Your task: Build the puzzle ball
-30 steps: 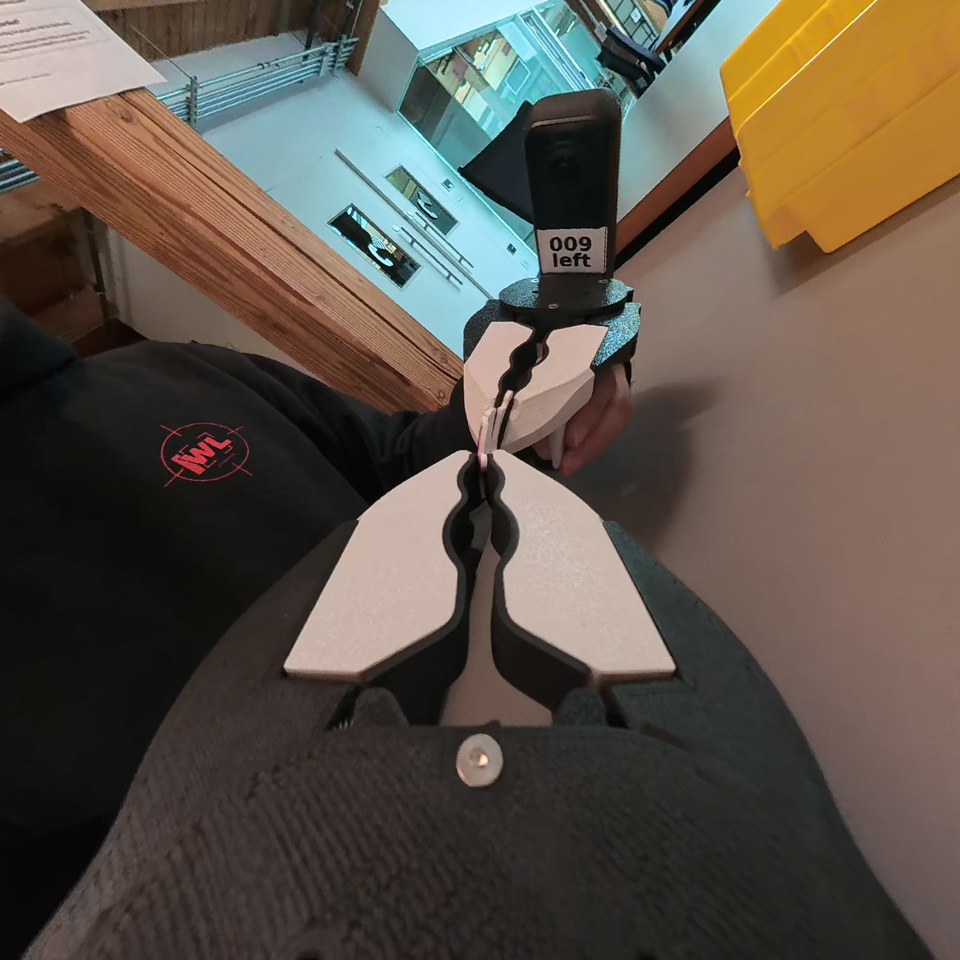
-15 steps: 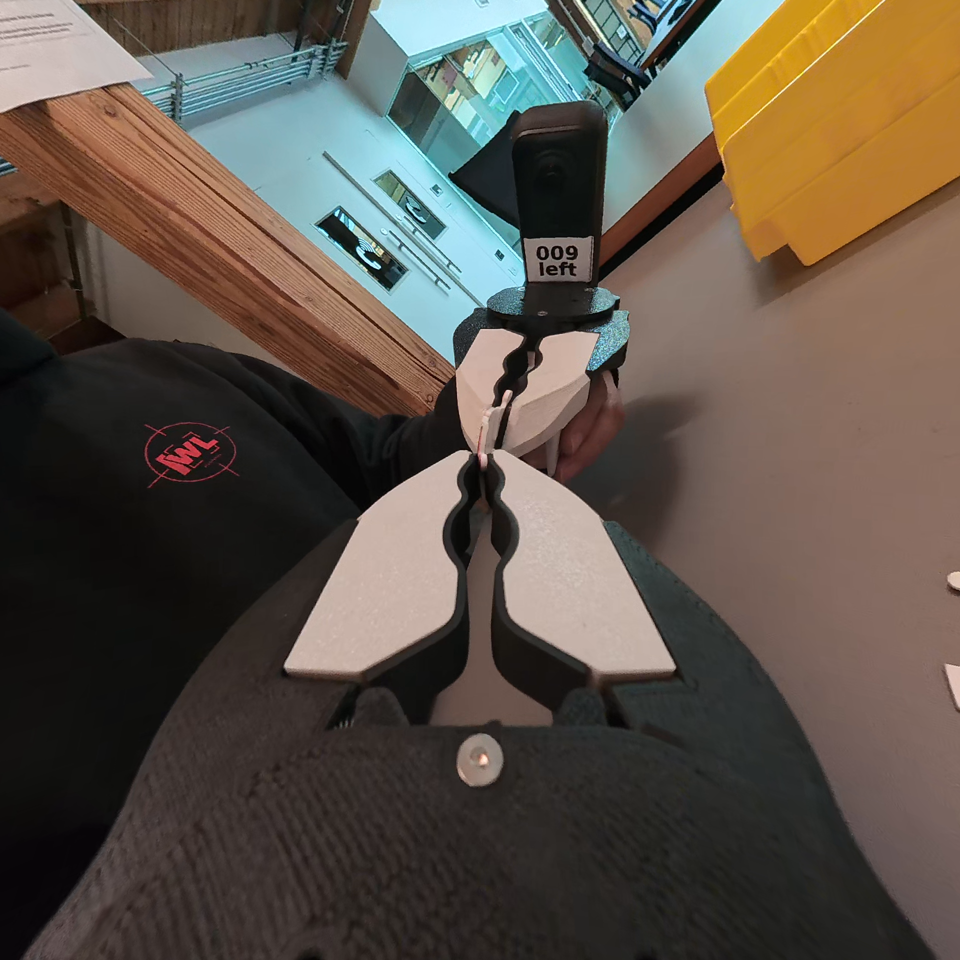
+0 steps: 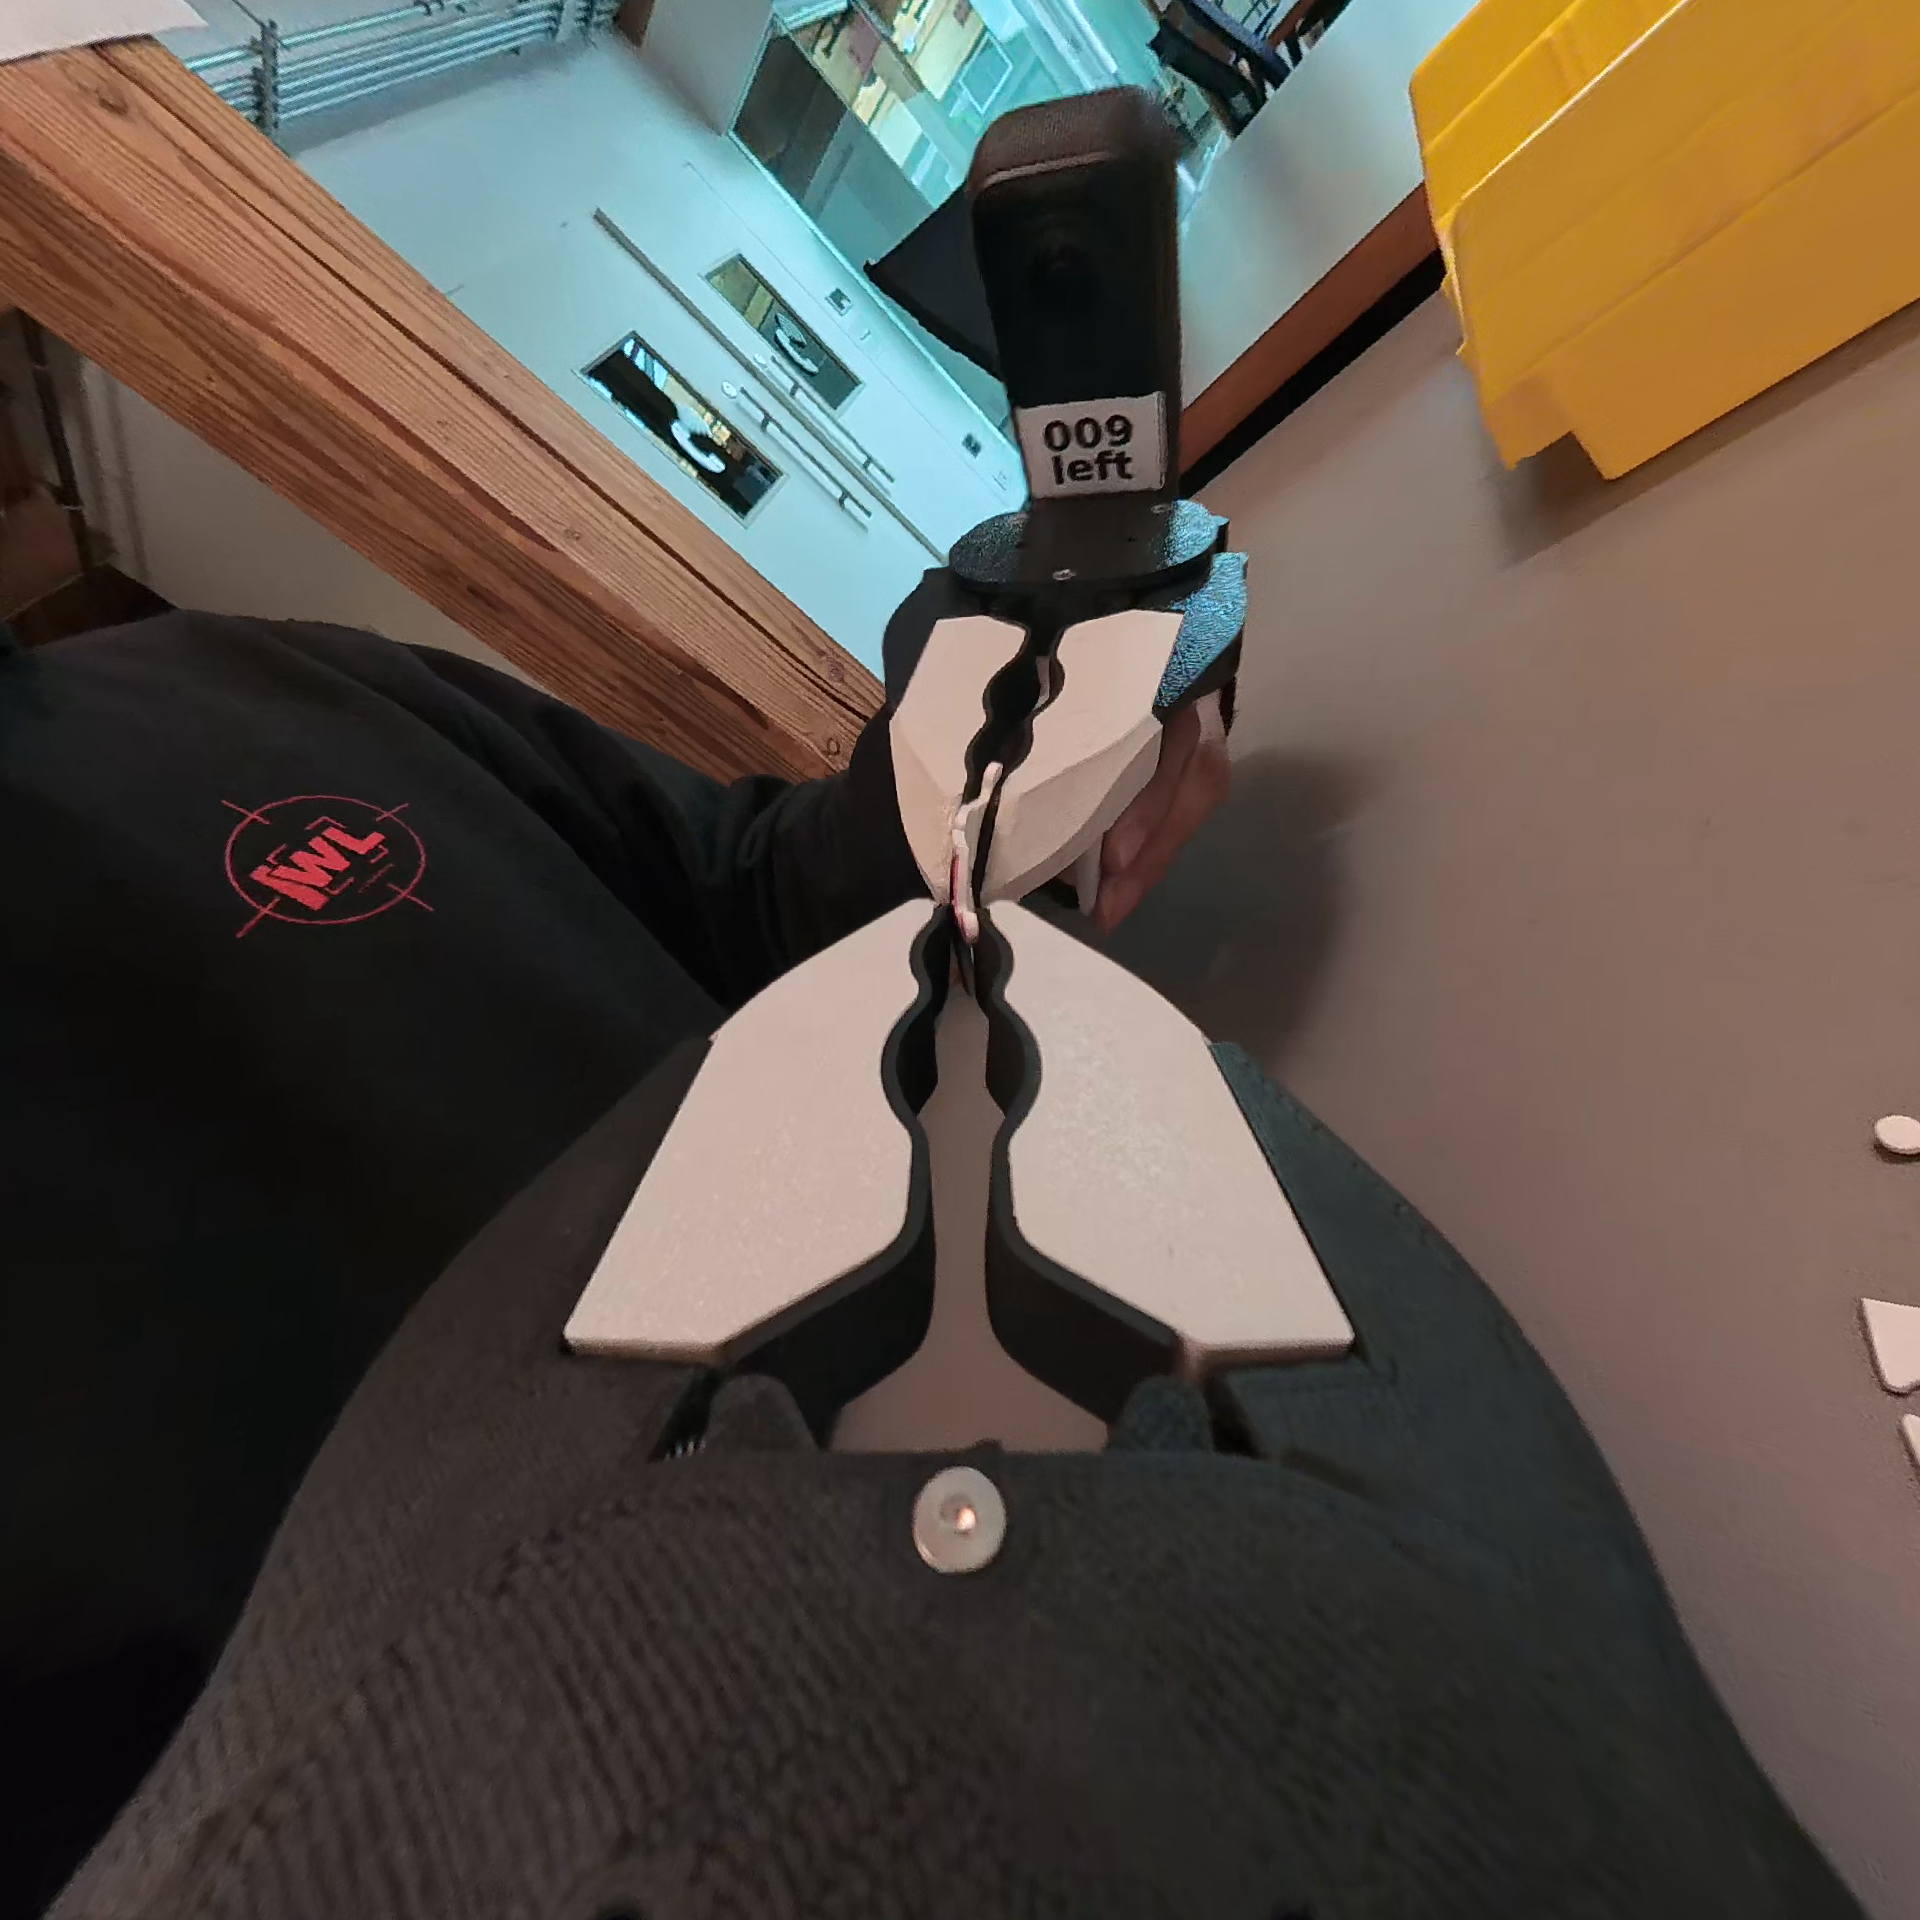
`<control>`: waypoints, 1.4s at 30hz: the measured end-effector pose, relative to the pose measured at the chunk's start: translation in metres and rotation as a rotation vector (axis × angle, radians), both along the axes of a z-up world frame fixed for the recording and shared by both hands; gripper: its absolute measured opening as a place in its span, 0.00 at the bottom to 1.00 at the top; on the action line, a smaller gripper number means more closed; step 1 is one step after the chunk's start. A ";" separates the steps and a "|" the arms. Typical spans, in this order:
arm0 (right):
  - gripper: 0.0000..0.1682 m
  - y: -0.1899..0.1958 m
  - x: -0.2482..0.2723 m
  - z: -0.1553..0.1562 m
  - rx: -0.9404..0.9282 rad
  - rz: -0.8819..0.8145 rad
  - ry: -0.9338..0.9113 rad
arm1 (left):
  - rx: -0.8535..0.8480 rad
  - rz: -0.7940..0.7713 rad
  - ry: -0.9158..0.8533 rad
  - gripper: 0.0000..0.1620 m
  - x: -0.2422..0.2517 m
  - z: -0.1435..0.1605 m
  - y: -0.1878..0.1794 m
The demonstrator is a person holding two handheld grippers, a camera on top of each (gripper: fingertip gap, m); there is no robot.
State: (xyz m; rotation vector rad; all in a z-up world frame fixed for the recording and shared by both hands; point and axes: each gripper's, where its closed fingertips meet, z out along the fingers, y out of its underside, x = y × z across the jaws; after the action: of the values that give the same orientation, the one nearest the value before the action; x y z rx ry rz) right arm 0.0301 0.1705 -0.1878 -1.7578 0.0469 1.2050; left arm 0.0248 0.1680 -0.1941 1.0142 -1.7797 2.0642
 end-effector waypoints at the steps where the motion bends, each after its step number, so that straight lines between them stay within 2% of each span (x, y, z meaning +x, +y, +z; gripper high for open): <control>1: 0.02 -0.001 -0.001 0.001 0.002 0.013 0.002 | -0.007 -0.014 0.003 0.01 -0.001 0.000 -0.001; 12: 0.02 0.001 0.000 0.006 0.001 0.014 0.023 | -0.109 -0.025 0.021 0.01 -0.001 0.006 0.001; 21: 0.02 0.003 0.004 0.001 -0.023 -0.022 0.006 | -0.058 0.036 0.014 0.01 0.005 0.001 0.003; 29: 0.02 -0.001 0.000 0.001 -0.017 0.017 0.007 | -0.053 0.004 0.009 0.01 0.001 0.000 0.000; 36: 0.03 0.004 0.007 0.008 0.028 -0.030 0.040 | -0.162 0.009 0.053 0.01 0.003 0.008 0.001; 38: 0.14 0.004 0.013 0.009 0.032 -0.062 0.043 | -0.181 0.031 0.059 0.01 0.007 0.009 0.003; 41: 0.20 0.002 0.022 0.012 0.055 -0.118 0.020 | -0.237 0.090 0.071 0.01 0.013 0.013 0.012; 42: 0.19 0.002 0.025 0.012 0.058 -0.148 0.005 | -0.258 0.117 0.075 0.01 0.016 0.014 0.016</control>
State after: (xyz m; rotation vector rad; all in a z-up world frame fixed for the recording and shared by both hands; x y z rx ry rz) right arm 0.0549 0.1730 -0.1761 -1.6712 0.1412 1.0936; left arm 0.0409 0.1840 -0.1797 1.1237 -1.4033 2.2213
